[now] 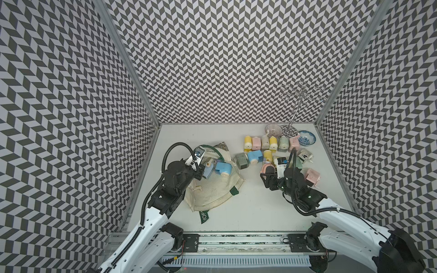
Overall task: Take out the pencil sharpeners from the tote bags
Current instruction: Place the pencil sharpener at the center of the board.
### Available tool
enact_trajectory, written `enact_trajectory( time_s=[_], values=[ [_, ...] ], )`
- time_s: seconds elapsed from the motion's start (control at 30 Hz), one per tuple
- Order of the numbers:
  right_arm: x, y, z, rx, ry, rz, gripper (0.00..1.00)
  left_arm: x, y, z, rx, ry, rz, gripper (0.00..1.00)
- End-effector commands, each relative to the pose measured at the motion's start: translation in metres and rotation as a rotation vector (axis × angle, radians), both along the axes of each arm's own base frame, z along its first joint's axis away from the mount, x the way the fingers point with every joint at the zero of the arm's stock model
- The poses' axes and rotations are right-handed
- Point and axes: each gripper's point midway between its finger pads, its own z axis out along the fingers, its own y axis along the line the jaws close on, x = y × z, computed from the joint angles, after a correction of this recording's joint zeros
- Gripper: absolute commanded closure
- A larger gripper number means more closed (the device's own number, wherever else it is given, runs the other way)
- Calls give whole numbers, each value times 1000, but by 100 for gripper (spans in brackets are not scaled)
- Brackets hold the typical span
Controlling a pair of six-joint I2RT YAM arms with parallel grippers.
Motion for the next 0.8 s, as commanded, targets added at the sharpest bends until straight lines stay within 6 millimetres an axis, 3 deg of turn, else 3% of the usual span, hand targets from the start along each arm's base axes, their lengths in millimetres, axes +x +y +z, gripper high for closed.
enact_trajectory(
  time_s=[0.0, 0.13, 0.4, 0.77],
  values=[
    [15, -29, 0, 81, 6, -134, 54, -3, -5, 37, -58, -113, -25, 100],
    [25, -63, -20, 96, 84, -249, 53, -3, -5, 37, -59, -113, -27, 100],
    [34, -113, -35, -8, 91, -464, 48, -4, -6, 37, -58, -115, -33, 100],
    [36, -143, -48, -62, 97, -580, 46, -4, -8, 37, -57, -112, -37, 100]
  ],
)
